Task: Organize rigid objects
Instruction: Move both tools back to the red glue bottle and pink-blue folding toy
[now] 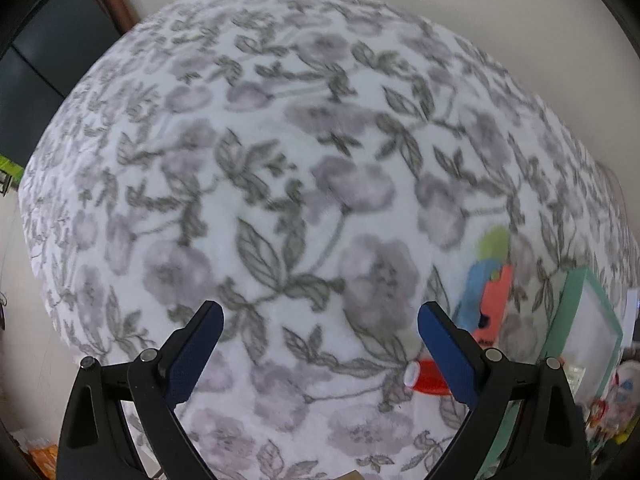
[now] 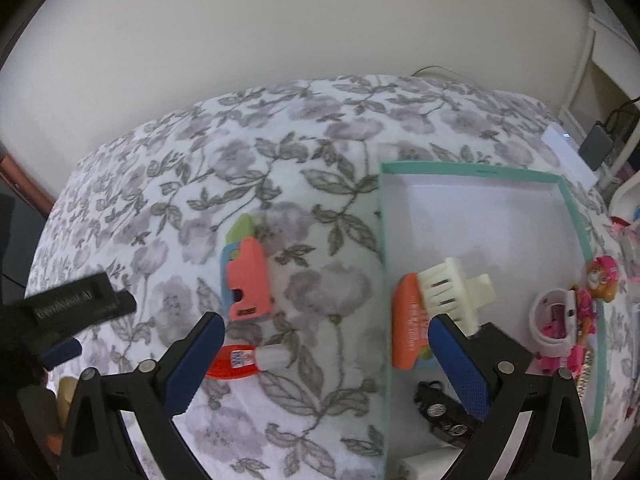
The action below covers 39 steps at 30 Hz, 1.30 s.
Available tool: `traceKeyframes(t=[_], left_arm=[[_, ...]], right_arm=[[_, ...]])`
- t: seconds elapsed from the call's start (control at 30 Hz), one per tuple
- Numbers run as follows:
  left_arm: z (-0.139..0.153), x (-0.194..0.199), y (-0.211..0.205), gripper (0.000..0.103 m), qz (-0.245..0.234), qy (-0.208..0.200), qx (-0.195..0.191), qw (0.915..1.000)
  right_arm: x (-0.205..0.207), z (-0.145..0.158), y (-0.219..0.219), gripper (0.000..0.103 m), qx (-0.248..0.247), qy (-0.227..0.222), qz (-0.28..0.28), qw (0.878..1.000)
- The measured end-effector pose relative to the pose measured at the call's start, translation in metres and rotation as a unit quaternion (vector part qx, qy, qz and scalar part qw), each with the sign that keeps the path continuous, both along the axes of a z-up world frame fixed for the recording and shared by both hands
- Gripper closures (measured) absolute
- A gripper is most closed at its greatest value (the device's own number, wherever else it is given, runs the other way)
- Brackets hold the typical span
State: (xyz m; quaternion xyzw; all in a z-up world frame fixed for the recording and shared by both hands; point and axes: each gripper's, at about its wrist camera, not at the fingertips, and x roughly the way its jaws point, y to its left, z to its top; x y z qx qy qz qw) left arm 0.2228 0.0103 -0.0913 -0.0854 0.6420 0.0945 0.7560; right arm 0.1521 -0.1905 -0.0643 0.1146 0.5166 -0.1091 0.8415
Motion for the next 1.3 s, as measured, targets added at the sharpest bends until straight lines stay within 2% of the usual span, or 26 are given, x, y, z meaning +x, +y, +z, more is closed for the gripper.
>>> traceKeyframes(t=[0.23,0.4,0.6,0.73,1.07,1.3], left_arm=[[-0.013,-0.008,-0.025,0.005,-0.030,0.020,-0.015,0.9992],[-0.021,-0.011,-0.050,0.005,-0.057,0.037,-0.012,0.9976],[-0.024,-0.015,-0.084,0.005,-0.093,0.049,-0.049,0.9932],[-0.028,-0.019,-0.110,0.005,-0.123,0.055,-0.038,0.9902],[-0.035,-0.023,-0.167,0.005,-0.150,0.057,-0.008,0.9870],[-0.047,-0.025,-0.182,0.005,-0.162,0.053,0.009,0.9854]], right_arm=[[-0.007,0.002,-0.025,0.000,-0.010,0.003,-0.039,0.999],[-0.015,0.005,-0.051,0.000,-0.008,-0.001,-0.083,0.997],[-0.019,0.003,-0.061,0.000,0.004,0.002,-0.097,0.995],[-0.019,0.003,-0.061,0.000,0.007,0.001,-0.096,0.995],[-0.018,-0.001,-0.061,0.000,0.010,0.011,-0.096,0.995],[-0.017,-0.003,-0.061,0.000,0.010,0.015,-0.095,0.995]])
